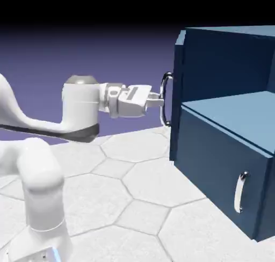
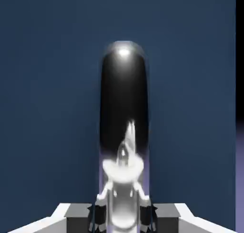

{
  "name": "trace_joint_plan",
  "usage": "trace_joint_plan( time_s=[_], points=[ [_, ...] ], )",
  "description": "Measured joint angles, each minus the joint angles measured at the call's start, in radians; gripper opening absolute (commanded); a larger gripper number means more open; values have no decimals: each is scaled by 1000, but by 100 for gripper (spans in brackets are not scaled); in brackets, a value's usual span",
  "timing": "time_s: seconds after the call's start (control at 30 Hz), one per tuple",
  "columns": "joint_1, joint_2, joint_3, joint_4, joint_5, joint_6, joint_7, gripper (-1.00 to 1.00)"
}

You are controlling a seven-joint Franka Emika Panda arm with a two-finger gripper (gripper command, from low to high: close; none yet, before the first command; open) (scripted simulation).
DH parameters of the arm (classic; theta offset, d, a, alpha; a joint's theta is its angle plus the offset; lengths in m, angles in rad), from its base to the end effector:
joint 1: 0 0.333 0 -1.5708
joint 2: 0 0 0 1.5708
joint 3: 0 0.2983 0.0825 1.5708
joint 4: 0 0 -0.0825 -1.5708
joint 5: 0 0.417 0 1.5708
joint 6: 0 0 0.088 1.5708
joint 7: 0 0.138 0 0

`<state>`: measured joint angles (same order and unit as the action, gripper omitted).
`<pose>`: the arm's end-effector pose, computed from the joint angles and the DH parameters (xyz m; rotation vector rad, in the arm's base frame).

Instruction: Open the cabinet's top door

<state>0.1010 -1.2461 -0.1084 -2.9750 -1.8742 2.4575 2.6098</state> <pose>0.3317 -0.0134 0.4988 -1.6466 1.3450 -2.1174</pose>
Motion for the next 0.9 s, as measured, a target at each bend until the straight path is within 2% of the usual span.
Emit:
trace_joint_plan(
  time_s=[0.47, 0.7, 0.9],
  points=[
    [134, -176, 444, -64, 604, -351, -193, -100],
    [181, -118, 697, 19, 862, -575, -200, -100],
    [129, -16, 914, 168, 1056, -775, -182, -100]
  ],
)
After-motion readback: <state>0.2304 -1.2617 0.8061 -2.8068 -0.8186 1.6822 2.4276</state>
